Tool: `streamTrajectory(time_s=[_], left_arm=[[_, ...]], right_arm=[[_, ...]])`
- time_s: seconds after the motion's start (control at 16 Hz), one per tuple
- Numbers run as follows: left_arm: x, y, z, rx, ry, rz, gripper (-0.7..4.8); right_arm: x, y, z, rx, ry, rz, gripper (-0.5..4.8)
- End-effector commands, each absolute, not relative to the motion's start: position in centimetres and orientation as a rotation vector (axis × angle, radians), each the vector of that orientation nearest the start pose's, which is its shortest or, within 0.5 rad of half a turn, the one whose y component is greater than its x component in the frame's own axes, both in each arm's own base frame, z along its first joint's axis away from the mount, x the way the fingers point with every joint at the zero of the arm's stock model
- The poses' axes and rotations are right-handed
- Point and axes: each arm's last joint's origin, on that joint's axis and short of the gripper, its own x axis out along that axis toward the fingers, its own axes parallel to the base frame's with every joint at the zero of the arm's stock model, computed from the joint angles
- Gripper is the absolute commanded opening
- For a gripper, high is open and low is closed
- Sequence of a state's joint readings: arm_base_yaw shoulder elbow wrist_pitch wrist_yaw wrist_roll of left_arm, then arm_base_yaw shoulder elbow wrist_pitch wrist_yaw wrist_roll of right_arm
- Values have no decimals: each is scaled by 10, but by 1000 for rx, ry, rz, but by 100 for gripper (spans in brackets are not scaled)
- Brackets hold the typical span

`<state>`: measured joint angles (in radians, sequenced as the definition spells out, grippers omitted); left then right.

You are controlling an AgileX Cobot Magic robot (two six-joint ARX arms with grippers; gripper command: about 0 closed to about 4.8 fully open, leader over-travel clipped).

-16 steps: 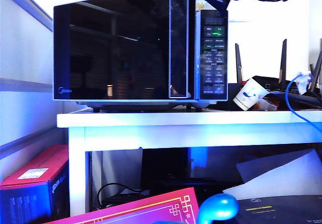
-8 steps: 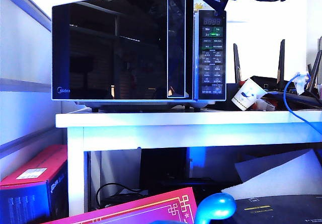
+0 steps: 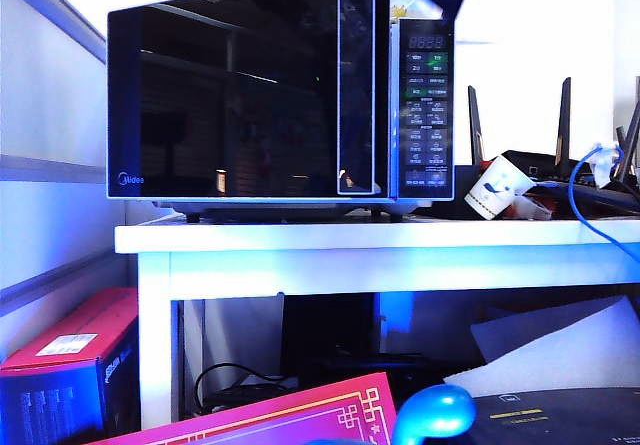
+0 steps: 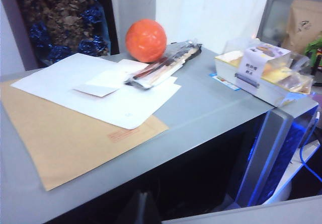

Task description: Open the microwave door, place the box of snacks from the top of the microwave inside, then close the microwave door.

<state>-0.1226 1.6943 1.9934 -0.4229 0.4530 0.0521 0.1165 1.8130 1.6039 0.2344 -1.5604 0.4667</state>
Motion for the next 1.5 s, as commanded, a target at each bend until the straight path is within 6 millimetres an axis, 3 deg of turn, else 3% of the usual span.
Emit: streamTrajectory(time_s=[0.06, 0.31, 0.56, 0.75, 1.0, 1.25, 1.5], left_arm=[[357, -57, 486, 32, 92, -582, -6], [356, -57, 486, 32, 93, -585, -6], [356, -57, 486, 32, 93, -585, -6], [356, -57, 486, 32, 92, -585, -6], [356, -57, 486, 31, 94, -586, -6], [356, -57, 485, 29, 112, -586, -6], [362, -61, 485, 37, 67, -582, -6]], right_arm=[[392, 67, 384, 287, 309, 1632, 281], [392, 63, 388, 252, 261, 1615, 274], [398, 58, 394, 194, 95, 1424, 274], [401, 51, 391, 179, 76, 1364, 274], [410, 29, 376, 95, 52, 1189, 307], [433, 31, 339, 149, 134, 1221, 309], [433, 40, 334, 170, 161, 1296, 309]])
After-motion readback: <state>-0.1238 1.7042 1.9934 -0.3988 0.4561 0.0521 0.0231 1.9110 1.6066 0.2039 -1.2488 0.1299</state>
